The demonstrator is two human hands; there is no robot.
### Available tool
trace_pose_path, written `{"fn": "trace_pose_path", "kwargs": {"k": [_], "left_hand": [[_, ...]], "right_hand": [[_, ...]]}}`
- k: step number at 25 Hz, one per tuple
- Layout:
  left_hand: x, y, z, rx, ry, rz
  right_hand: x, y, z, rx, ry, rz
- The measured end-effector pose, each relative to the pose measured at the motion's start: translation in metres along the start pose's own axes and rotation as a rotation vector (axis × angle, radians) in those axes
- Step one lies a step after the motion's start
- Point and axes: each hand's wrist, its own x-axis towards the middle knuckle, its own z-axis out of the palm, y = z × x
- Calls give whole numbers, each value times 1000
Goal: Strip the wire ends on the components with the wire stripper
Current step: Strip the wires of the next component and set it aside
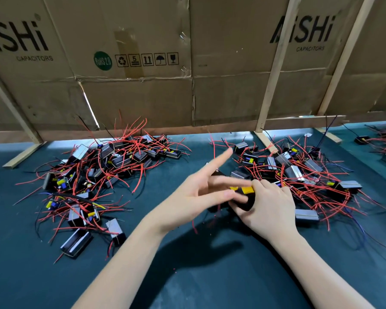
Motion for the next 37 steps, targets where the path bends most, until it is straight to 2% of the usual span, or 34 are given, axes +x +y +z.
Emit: {"fn": "trace_pose_path", "kwargs": {"k": [2, 4, 7, 12, 14, 16, 18, 20, 21, 23, 24, 26, 29, 31, 35, 37], "left_hand": [[-11, 0, -9, 61, 110, -7], [-20, 2, -24, 164, 286, 3], [-26, -3, -39, 459, 453, -143], [-25, -19, -21, 826, 364, -508], [-18, -28, -6, 1019, 390, -597], [-11, -36, 4, 1096, 407, -625], [-10, -38, -4, 954, 482, -597], [-16, -29, -23, 760, 631, -536], [-19, -21, -33, 731, 720, -471], [-16, -4, -44, 836, 832, -290], [-7, 5, -43, 889, 817, -196], [23, 17, -30, 967, 650, -86], [71, 27, 8, 959, 402, -140], [83, 30, 24, 986, 331, -185], [50, 32, -10, 1089, 511, -66], [20, 30, -51, 1069, 634, -71]], "right_hand": [[1, 1, -2, 38, -28, 55], [4, 1, -4, 137, -32, 138], [6, 1, -10, 328, 7, 220], [3, -3, -14, 315, 27, 209], [3, -6, -13, 292, 10, 205], [2, -7, -12, 272, 0, 192], [2, -6, -10, 239, -7, 177], [2, -3, -8, 151, -40, 158], [1, -2, -7, 95, -62, 141], [1, -4, -5, 8, -97, 99], [1, -6, -3, -14, -108, 78], [1, -9, -2, -13, -107, 42], [0, -9, -4, 10, -65, -3], [0, -6, -7, 24, -48, 10], [3, -3, -13, 116, -83, 107], [3, -4, -18, 289, -70, 151]]}}
